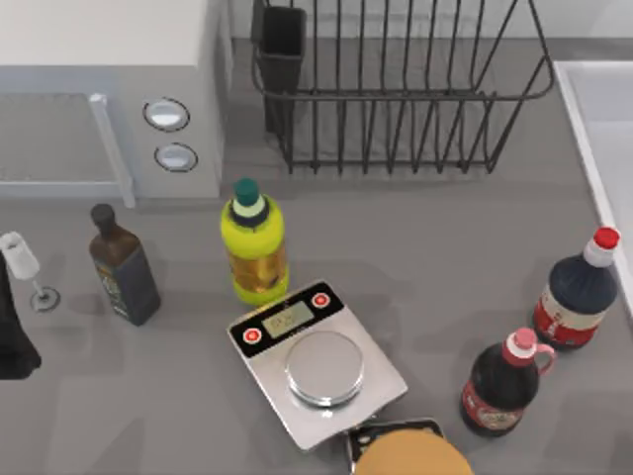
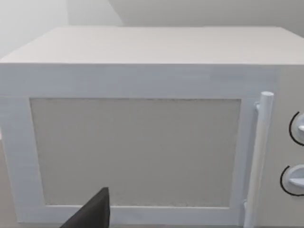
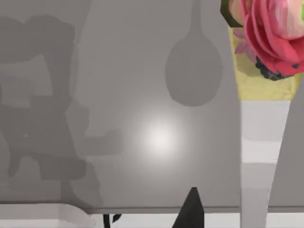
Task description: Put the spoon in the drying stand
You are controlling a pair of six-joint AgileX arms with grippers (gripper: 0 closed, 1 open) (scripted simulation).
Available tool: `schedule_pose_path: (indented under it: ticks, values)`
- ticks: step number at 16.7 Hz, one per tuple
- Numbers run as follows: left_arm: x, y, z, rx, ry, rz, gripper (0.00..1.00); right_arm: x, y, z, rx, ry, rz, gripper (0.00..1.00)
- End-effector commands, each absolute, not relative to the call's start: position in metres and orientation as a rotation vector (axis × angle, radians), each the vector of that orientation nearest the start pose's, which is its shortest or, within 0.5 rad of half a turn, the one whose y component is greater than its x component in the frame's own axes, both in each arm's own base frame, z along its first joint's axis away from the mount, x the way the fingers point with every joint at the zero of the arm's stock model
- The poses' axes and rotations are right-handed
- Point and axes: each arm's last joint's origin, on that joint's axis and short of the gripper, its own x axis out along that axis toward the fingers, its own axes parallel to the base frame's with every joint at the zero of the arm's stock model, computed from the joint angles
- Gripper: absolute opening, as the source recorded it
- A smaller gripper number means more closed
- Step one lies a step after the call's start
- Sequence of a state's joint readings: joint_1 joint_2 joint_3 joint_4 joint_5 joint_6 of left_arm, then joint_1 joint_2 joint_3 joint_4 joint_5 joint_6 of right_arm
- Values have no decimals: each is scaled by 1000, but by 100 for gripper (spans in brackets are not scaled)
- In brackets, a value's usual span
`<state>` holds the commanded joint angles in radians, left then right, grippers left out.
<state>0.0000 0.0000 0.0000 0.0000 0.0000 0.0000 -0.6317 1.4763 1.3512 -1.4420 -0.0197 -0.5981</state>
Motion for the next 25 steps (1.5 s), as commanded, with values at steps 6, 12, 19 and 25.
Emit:
schedule_pose_path:
  ticks: [6, 12, 19, 25]
  values:
    - [106, -1, 160, 0, 0, 0, 100, 199, -140, 315, 26, 1536, -28, 0]
    - [106, -1, 160, 0, 0, 0, 100, 221, -126, 321, -106, 1466, -87, 0]
    - [106, -1, 160, 0, 0, 0, 100, 296, -3, 340, -463, 1019, -164, 0]
    - [106, -1, 160, 0, 0, 0, 100, 289, 157, 360, -428, 475, -101, 0]
